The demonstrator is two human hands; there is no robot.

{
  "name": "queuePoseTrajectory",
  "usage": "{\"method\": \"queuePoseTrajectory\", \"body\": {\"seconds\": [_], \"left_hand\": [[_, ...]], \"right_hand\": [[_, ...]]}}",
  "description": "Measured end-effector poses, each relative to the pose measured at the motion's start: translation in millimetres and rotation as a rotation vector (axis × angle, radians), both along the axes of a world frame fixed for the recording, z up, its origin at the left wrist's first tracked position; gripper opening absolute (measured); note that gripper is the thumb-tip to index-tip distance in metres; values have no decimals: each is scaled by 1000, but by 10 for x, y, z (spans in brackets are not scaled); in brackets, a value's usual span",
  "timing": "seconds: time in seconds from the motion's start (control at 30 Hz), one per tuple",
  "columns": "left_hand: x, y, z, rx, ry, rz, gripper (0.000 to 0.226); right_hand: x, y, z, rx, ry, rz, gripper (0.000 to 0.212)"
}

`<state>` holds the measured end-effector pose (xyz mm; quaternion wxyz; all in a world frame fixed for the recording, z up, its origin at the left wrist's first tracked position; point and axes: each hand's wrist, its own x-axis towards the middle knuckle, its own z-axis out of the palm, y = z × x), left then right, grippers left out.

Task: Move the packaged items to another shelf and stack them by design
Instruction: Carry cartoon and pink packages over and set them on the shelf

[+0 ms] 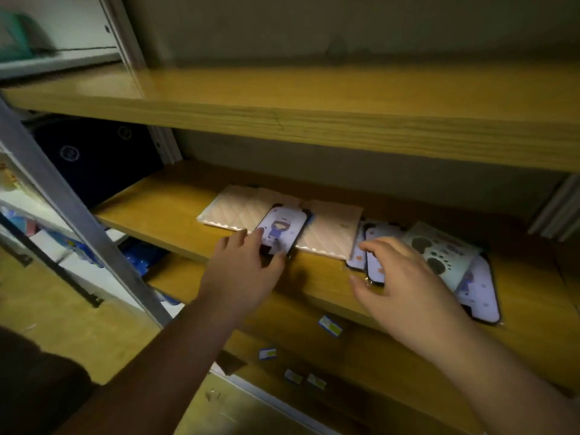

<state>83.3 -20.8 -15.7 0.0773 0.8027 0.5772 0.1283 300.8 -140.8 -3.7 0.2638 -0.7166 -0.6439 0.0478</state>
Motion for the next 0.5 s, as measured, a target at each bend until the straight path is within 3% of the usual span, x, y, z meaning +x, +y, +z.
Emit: {"method": "queuePoseTrajectory", "body": {"seconds": [0.1, 0.27, 0.43, 0.5], "left_hand": [[61, 411, -49, 38, 191, -11, 58], [86, 613, -191, 31, -57, 66, 63], [37, 778, -173, -130, -300, 59, 79], [11, 855, -127, -165, -388, 86, 62]], "right_hand": [[-27, 67, -36, -6, -22, -56, 54], [-85, 155, -29, -3, -62, -127, 51], [-118, 268, -32, -1, -74, -168, 50], [-134, 289, -30, -2, -73, -178, 52]]}}
